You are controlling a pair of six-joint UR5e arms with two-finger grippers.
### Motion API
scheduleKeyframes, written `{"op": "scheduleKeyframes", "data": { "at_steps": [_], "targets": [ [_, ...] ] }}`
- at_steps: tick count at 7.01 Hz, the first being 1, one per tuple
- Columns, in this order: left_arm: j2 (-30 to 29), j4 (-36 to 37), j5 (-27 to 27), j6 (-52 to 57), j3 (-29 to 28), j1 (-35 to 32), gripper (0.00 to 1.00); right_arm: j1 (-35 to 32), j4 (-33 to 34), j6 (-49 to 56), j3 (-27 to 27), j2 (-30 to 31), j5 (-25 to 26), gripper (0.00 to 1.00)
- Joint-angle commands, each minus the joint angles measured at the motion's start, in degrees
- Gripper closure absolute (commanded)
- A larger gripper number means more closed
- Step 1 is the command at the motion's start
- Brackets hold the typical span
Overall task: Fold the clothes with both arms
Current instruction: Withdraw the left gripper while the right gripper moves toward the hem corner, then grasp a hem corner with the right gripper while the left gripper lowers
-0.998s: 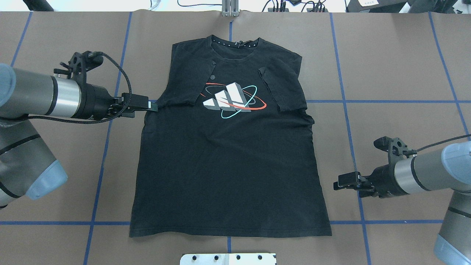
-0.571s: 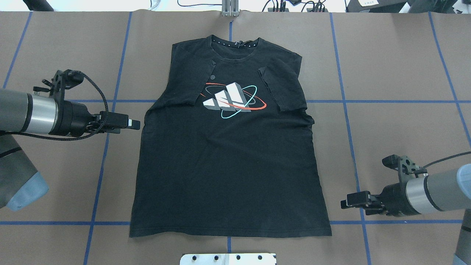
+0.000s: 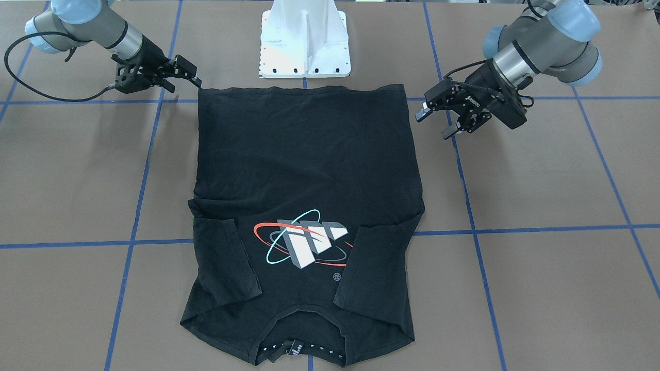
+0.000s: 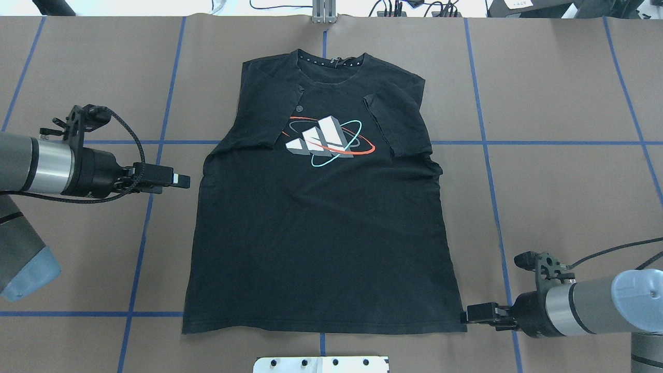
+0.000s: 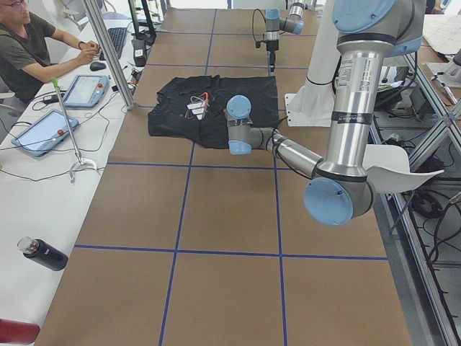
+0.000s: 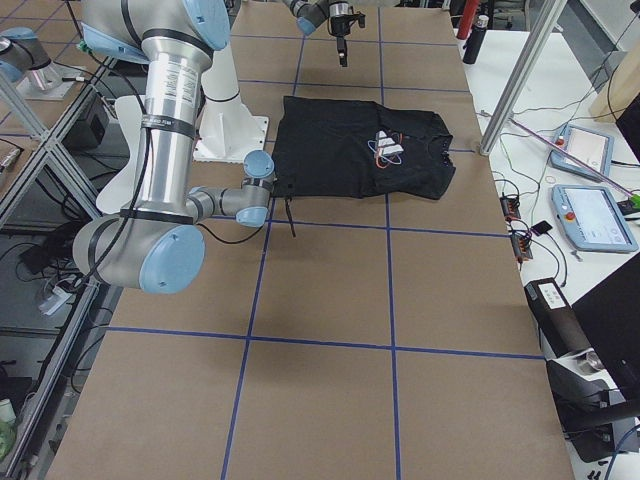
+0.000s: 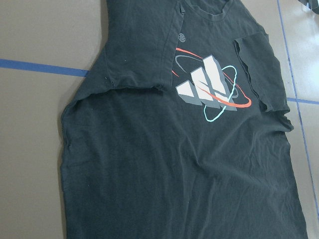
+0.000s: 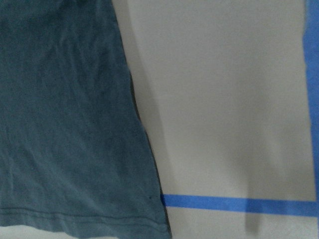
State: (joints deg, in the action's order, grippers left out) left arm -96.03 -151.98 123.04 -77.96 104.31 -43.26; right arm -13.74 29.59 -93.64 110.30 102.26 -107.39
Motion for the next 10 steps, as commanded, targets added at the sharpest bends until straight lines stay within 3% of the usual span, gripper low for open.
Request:
{"op": "scheduleKeyframes", "data": {
  "at_steps": [1, 3, 10],
  "targets": [
    [0.1, 0.0, 0.0, 0.0, 0.0, 0.0, 0.00, 1.2, 2.7, -0.1, -1.0, -3.3, 0.2, 0.02],
    [0.8, -0.7, 0.0, 0.1, 0.1, 0.0, 0.00, 1.0, 4.4, -0.1, -0.9, -4.6, -0.2, 0.08],
    [1.2, -0.8, 0.0, 0.1, 0.0, 0.0, 0.00, -0.3, 4.4, 0.0, -1.6, -4.7, -1.7, 0.11]
  ]
}}
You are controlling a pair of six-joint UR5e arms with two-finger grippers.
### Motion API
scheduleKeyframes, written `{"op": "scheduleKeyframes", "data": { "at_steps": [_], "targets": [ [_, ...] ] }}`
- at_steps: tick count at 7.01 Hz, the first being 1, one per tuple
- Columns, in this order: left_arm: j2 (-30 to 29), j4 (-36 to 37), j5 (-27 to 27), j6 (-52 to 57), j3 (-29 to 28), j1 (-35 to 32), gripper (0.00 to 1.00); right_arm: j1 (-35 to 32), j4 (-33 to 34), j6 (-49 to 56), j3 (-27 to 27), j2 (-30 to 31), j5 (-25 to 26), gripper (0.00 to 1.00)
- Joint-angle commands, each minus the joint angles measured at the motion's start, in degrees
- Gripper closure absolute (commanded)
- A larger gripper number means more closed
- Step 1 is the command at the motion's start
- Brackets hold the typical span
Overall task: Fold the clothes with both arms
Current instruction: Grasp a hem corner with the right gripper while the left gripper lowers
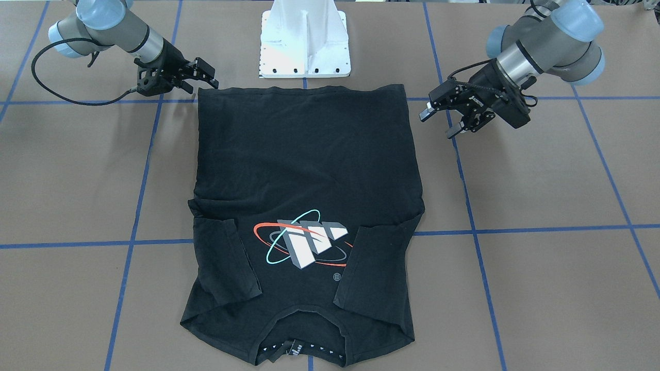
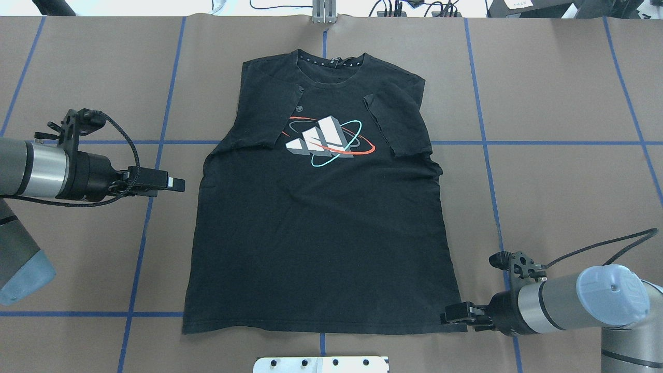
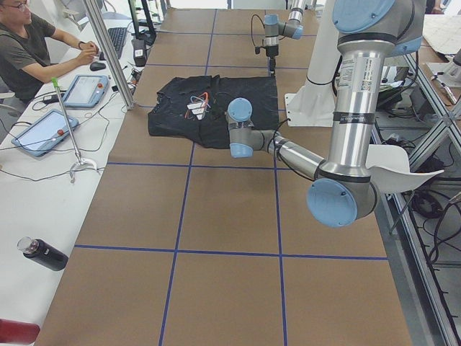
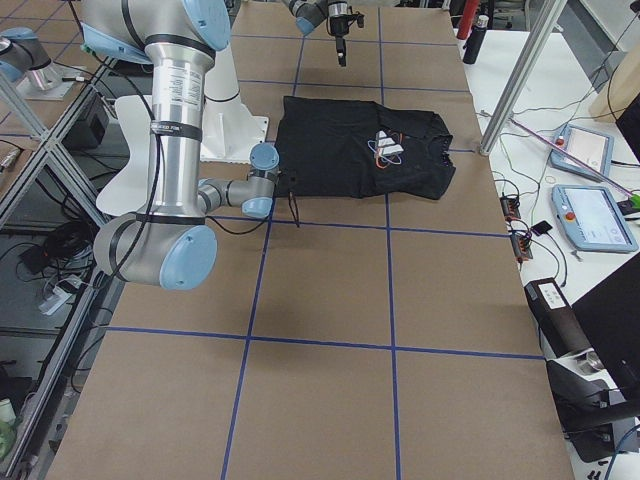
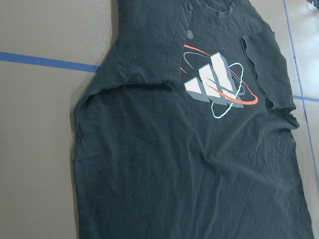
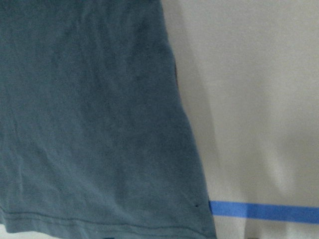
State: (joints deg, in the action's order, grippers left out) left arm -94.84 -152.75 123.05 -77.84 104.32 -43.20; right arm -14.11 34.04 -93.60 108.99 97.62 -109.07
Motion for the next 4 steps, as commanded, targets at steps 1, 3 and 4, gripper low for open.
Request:
{"op": "scheduleKeyframes", "data": {
  "at_steps": [1, 3, 4],
  "targets": [
    [0.0, 0.0, 0.0, 0.1, 0.0, 0.0, 0.00, 0.0, 0.0, 0.0, -0.3, -0.1, 0.0, 0.21],
    [0.0, 0.0, 0.0, 0.1, 0.0, 0.0, 0.00, 0.0, 0.0, 0.0, -0.1, -0.4, -0.3, 0.38],
    [0.0, 0.0, 0.0, 0.1, 0.0, 0.0, 0.00, -0.1, 0.0, 0.0, 0.0, -0.3, -0.6, 0.39]
  ]
}}
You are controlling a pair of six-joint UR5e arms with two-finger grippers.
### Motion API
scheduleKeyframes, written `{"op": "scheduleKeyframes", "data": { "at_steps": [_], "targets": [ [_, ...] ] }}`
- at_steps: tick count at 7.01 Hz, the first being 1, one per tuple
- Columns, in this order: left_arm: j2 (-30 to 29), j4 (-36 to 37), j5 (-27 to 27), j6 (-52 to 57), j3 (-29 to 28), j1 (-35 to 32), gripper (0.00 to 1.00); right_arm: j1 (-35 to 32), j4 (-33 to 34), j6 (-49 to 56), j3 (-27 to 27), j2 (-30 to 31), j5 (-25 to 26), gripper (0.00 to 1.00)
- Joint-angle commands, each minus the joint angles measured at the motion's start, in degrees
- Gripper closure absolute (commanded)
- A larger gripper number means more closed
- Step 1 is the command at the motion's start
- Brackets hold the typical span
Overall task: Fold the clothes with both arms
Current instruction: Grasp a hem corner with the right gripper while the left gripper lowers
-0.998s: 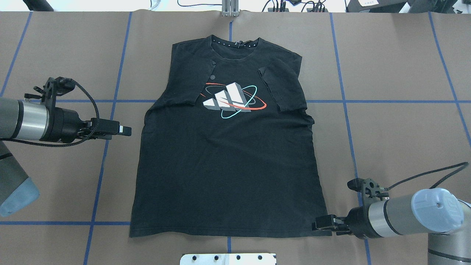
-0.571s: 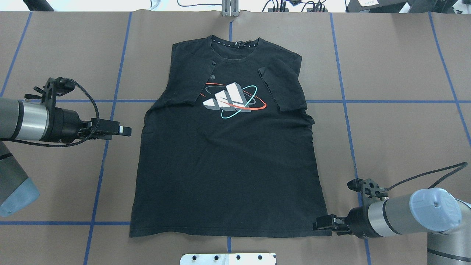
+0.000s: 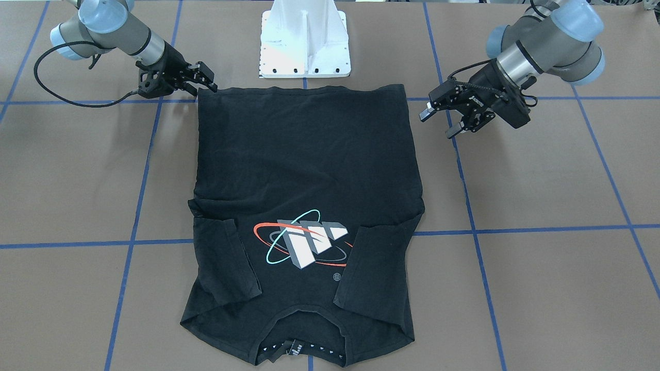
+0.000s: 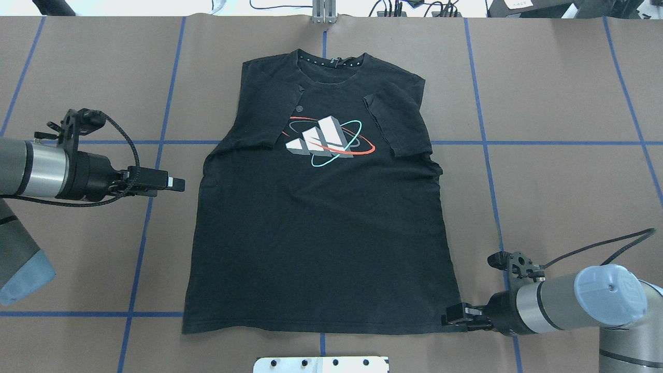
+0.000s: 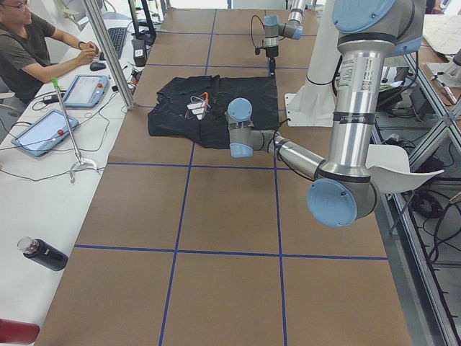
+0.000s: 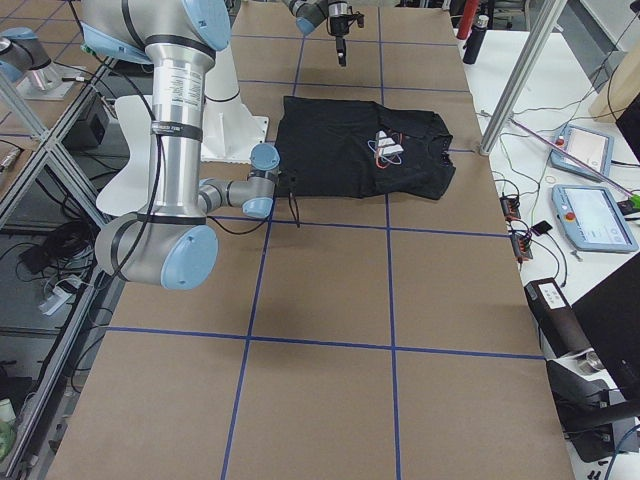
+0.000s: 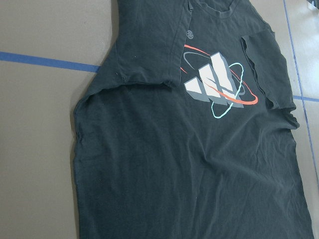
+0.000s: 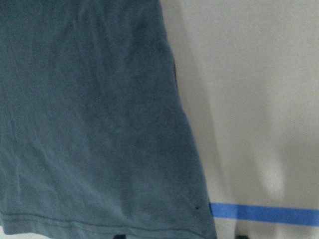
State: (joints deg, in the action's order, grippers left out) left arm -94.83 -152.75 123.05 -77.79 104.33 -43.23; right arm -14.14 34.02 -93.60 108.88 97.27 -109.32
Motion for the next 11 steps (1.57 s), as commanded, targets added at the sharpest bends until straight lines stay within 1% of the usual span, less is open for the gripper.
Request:
{"op": "scheduleKeyframes", "data": {
  "at_steps": [1, 2, 3, 5, 6, 8, 9, 10, 11],
  "targets": [
    [0.0, 0.0, 0.0, 0.0, -0.1, 0.0, 0.00, -0.1, 0.0, 0.0, -0.1, 0.0, -0.4, 0.43],
    [0.0, 0.0, 0.0, 0.0, -0.1, 0.0, 0.00, -0.1, 0.0, 0.0, -0.2, 0.0, -0.4, 0.46],
    [0.0, 0.0, 0.0, 0.0, -0.1, 0.1, 0.00, -0.1, 0.0, 0.0, -0.1, 0.0, -0.5, 0.58],
    [0.0, 0.0, 0.0, 0.0, -0.1, 0.1, 0.00, -0.3, -0.1, 0.1, 0.0, 0.2, -0.6, 0.98],
    [0.0, 0.0, 0.0, 0.0, -0.2, 0.0, 0.00, -0.5, -0.1, 0.1, 0.3, 0.2, -0.7, 1.00],
    [0.1, 0.0, 0.0, -0.2, -0.2, 0.1, 0.00, -0.6, -0.1, 0.1, 0.2, 0.3, -0.7, 1.00],
    [1.7, -1.0, -0.1, -1.0, 0.0, 0.9, 0.00, -0.6, -0.1, 0.0, 0.4, 0.1, -0.5, 1.00],
    [4.0, -7.2, -1.5, -7.1, -0.1, 4.0, 0.00, -0.8, -0.1, 0.0, 0.9, -0.1, -0.4, 1.00],
    [5.7, -10.1, -4.3, -11.9, 0.7, 8.5, 0.00, -0.8, -0.1, 0.0, 1.4, 0.0, -0.5, 1.00]
  ]
}}
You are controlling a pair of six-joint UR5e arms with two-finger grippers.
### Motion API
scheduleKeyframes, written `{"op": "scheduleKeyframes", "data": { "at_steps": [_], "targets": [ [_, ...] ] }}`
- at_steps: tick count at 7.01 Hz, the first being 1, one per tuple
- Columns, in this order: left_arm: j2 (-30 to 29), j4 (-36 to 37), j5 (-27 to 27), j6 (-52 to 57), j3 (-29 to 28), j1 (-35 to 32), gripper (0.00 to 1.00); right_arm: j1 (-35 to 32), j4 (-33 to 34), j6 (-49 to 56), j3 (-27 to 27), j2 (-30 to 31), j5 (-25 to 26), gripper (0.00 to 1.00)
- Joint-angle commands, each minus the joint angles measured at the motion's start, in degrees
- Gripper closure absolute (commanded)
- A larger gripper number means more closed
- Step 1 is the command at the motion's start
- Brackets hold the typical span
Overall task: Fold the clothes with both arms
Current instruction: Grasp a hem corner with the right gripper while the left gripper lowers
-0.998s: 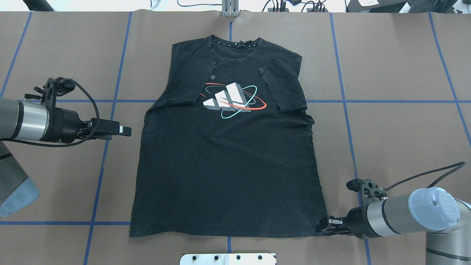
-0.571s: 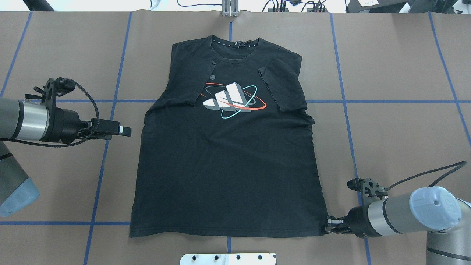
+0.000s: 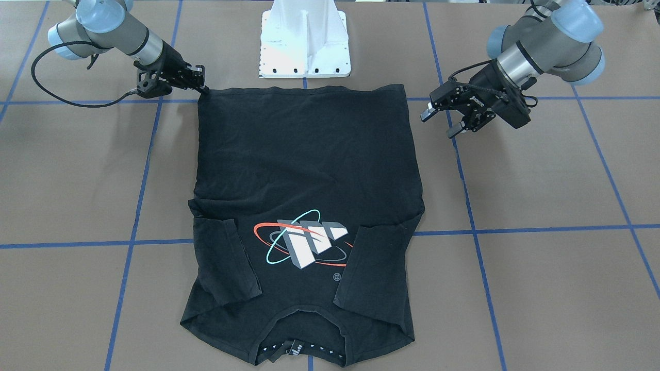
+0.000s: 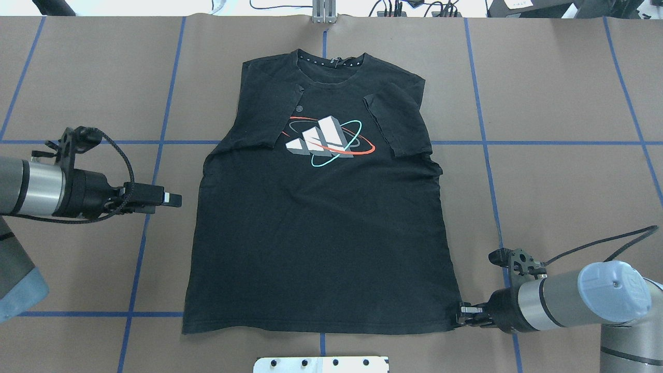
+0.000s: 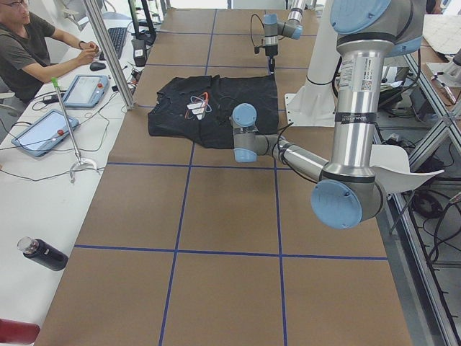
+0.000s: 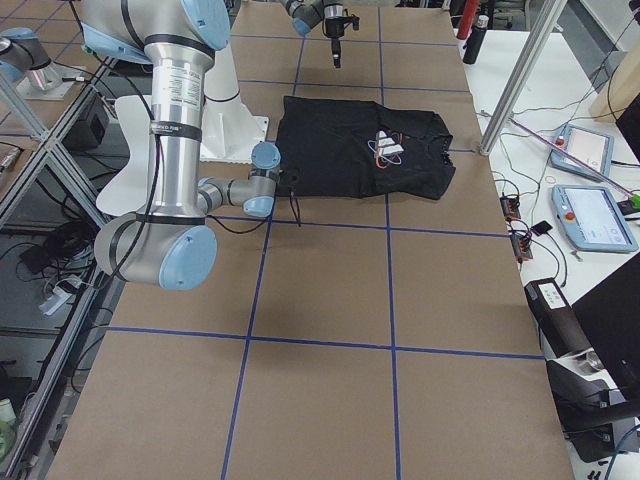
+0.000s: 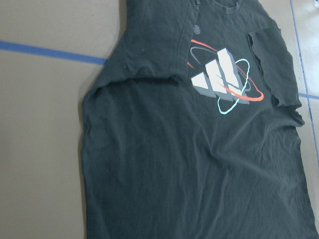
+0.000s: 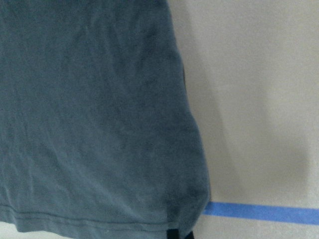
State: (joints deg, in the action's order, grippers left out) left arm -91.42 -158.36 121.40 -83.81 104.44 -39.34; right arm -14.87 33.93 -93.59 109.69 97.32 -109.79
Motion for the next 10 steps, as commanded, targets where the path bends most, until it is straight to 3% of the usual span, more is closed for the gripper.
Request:
{"op": "scheduleKeyframes", "data": {
  "at_steps": [1, 2, 4, 6, 8, 10],
  "targets": [
    [2.9, -4.5, -7.8, -8.5, 1.5, 10.1, 0.00, -0.2, -0.2, 0.0, 0.7, 0.0, -0.2, 1.00],
    [4.1, -4.5, -12.5, -10.0, 1.7, 14.7, 0.00, -0.4, -0.4, 0.0, 1.3, 0.0, -0.2, 1.00],
    [5.0, -4.5, -15.0, -11.6, 1.9, 19.2, 0.01, -0.4, -0.4, 0.0, 2.2, -0.1, -0.2, 1.00],
    [6.2, -5.4, -22.6, -15.8, 1.9, 26.4, 0.01, -1.0, -0.4, 0.0, 2.3, -0.1, -0.8, 1.00],
    [6.7, -5.5, -24.4, -16.0, 1.9, 28.2, 0.01, -3.7, -0.4, 0.0, 3.1, 0.0, -4.3, 1.00],
    [7.8, -5.5, -24.5, -16.0, 1.7, 28.1, 0.01, -3.8, -0.4, 0.0, 3.1, -0.1, -4.4, 1.00]
  ]
}}
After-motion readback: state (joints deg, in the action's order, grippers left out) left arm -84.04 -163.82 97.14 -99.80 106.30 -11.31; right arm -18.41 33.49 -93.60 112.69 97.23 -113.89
